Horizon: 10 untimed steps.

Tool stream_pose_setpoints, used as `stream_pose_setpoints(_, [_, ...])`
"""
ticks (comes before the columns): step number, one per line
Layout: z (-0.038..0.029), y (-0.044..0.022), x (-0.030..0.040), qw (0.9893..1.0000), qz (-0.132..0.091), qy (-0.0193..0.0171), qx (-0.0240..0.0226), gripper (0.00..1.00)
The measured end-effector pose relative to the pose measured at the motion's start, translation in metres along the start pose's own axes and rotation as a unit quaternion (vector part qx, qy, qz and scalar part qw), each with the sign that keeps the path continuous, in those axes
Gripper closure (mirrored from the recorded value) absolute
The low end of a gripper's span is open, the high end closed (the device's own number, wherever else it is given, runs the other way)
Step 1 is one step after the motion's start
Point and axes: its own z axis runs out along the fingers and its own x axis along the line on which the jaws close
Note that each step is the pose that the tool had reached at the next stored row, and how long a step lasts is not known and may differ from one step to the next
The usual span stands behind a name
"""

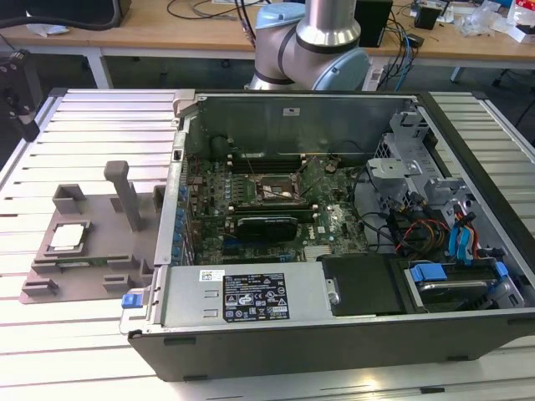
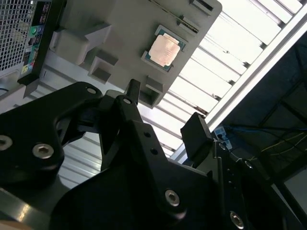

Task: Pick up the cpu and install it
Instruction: 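Pick up the cpu and move it towards the insertion slot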

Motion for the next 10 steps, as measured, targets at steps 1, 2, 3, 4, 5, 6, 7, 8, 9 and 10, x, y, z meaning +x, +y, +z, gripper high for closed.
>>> stream_pose_setpoints(1, [0.0007, 0.0, 0.0, 1.0, 0.0, 0.0, 0.0, 0.38])
stream_pose_setpoints(2, [0.0011, 0.0, 0.0, 1.0, 0.0, 0.0, 0.0, 0.38])
stream_pose_setpoints(3, [0.0014, 0.0, 0.0, 1.0, 0.0, 0.0, 0.0, 0.38])
stream_pose_setpoints(4, [0.0021, 0.0, 0.0001, 1.0, 0.0, 0.0, 0.0, 0.38])
stream_pose_setpoints(5, [0.0028, 0.0, 0.0001, 1.0, 0.0, 0.0, 0.0, 0.38])
stream_pose_setpoints(6, [0.0034, 0.0, 0.0001, 1.0, 0.0, 0.0, 0.0, 0.38])
stream_pose_setpoints(7, [0.0038, 0.0, 0.0001, 1.0, 0.0, 0.0, 0.0, 0.38])
stream_pose_setpoints(8, [0.0047, 0.0, 0.0001, 1.0, 0.0, 0.0, 0.0, 0.38])
stream_pose_setpoints(9, [0.0056, 0.0, 0.0001, 1.0, 0.0, 0.0, 0.0, 0.38])
stream_pose_setpoints(10, [0.0064, 0.0, 0.0002, 1.0, 0.0, 0.0, 0.0, 0.38])
